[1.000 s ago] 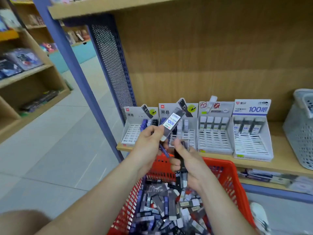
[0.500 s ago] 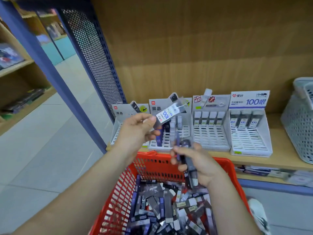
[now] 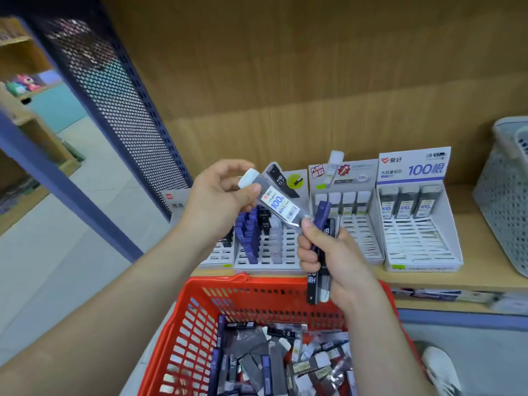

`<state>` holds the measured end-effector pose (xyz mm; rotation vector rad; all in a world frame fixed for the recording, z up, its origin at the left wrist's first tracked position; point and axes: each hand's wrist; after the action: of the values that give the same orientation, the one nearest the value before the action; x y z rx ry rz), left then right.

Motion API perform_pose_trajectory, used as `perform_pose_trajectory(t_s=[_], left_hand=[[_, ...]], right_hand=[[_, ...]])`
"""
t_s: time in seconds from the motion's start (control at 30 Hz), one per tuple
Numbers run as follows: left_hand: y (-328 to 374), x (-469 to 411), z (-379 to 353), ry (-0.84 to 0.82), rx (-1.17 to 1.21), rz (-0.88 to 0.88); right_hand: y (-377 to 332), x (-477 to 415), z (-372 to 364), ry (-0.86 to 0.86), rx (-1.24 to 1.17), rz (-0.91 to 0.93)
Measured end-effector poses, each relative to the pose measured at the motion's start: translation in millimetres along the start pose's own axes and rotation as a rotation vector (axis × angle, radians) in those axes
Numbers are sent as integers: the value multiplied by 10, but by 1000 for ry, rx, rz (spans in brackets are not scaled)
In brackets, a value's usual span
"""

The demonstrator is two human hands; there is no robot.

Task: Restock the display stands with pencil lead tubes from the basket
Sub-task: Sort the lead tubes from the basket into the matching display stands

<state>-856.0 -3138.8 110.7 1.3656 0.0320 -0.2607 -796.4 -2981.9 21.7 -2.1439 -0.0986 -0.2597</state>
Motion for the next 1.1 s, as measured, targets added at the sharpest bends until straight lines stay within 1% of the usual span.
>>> perform_pose_trajectory(t_s=[0.07,0.13,0.27,0.33,0.4,0.5,0.63,0.8,0.93,1.1], left_hand=[[-58,-68,-195,-43,8,11],[-129,-144,-419,-99,-42,8],[-202,-319,-896,-235,-209,-42],[-247,-429,-1128,-281,-295,-84],[-294,-572,-1338,-279,-338,-141],[-355,-820,-1658,-233,-415,-246],[-464,-967,-2101,-341,-605,-355],[-678,-995,-2430,-433,-751,-447],[-766,-1028,-2512,-479,-832,-467],[-756,-1075,-2567,-535,-866,-449]], right_hand=[[99,15,130,34,-95,-49],[157,17,289,106,-207,-77],[159,-25,587,331,-292,-72],[102,-67,713,429,-391,-59],[10,-103,851,490,-528,-39],[-119,-89,1067,561,-692,9],[-182,-44,1303,621,-826,50],[-171,-66,1407,613,-846,58],[-128,-84,1433,587,-865,73],[-95,-52,1467,580,-860,77]])
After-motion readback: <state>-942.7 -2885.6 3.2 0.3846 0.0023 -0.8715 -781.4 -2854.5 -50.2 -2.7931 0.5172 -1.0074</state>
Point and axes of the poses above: each hand's wrist, its own x-axis away from the middle knuckle, its own z-axis out of the back of the hand, y = z × x, and after that the axes turned 3 degrees about -z, right-handed
